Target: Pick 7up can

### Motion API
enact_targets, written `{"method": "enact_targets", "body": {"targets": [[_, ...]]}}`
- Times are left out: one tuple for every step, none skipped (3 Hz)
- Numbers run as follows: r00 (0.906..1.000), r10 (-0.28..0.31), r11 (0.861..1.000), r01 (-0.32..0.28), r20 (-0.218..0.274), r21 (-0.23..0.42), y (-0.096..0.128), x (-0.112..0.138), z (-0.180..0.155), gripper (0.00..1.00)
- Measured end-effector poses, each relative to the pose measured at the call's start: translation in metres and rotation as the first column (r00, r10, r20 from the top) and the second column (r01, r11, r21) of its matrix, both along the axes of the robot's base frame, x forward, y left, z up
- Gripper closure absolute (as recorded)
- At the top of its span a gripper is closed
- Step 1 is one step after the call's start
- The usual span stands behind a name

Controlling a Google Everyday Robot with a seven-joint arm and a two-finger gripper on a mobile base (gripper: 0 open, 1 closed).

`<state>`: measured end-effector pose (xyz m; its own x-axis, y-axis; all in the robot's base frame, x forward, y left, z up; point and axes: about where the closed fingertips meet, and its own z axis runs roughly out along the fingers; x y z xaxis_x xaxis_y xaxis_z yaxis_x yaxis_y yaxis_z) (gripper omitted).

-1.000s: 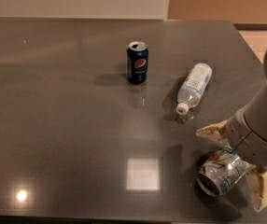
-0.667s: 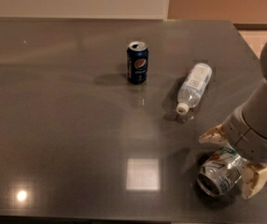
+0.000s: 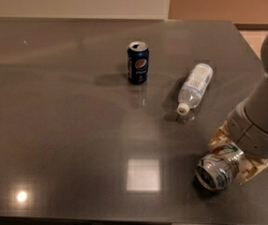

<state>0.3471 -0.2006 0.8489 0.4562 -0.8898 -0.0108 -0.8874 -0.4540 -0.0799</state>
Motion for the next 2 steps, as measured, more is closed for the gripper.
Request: {"method": "enact_targets", "body": {"targets": [[0.9999,0.01,1.0,-0.01,0.007,-0.011,0.002,0.001,0.017,0.93],[1.0,0.006,1.0,-0.006,-0.004,-0.007,0.009,0.005,0.04,1.0]]}}
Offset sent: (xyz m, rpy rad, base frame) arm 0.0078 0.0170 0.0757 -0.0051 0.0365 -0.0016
